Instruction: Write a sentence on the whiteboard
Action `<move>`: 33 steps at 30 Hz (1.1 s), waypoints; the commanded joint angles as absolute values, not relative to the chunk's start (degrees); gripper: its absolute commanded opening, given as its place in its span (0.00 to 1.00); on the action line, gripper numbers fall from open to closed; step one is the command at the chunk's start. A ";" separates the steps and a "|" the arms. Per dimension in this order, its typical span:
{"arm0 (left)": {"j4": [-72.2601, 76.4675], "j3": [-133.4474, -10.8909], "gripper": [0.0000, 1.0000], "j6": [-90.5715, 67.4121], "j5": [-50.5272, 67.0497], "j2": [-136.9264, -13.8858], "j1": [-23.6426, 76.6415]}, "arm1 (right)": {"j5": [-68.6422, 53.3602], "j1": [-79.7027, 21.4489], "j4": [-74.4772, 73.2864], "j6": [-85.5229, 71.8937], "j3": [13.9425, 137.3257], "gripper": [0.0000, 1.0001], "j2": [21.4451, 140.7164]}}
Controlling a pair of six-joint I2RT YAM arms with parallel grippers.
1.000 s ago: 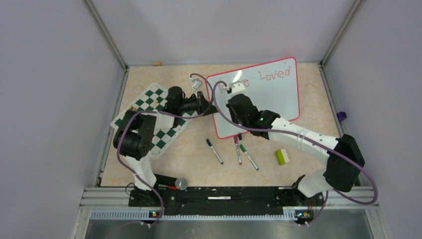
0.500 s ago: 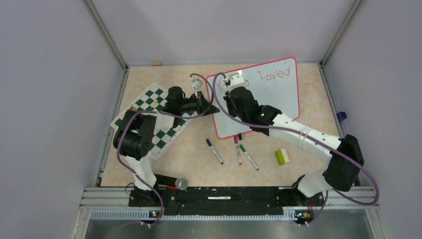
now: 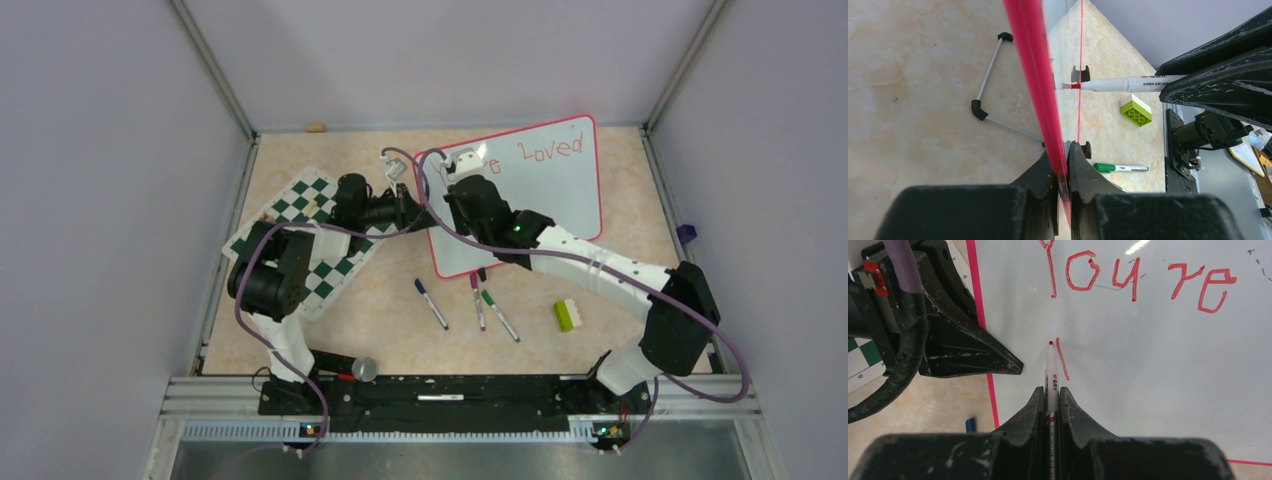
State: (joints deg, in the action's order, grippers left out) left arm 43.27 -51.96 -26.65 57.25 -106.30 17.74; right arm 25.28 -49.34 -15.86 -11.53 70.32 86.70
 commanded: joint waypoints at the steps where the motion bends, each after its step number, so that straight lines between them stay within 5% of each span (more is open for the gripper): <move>1: 42.27 -50.10 0.00 -16.00 55.01 -108.21 18.63 | 27.69 -49.09 -13.67 -10.73 73.32 0.00 87.48; 33: 42.26 -49.99 0.00 -15.98 54.92 -108.18 18.58 | 27.35 -46.88 -19.14 -11.52 66.86 0.00 82.86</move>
State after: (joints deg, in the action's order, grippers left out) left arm 43.29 -51.96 -26.72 57.19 -106.30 17.74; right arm 29.58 -47.55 -18.83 -11.33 67.90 84.79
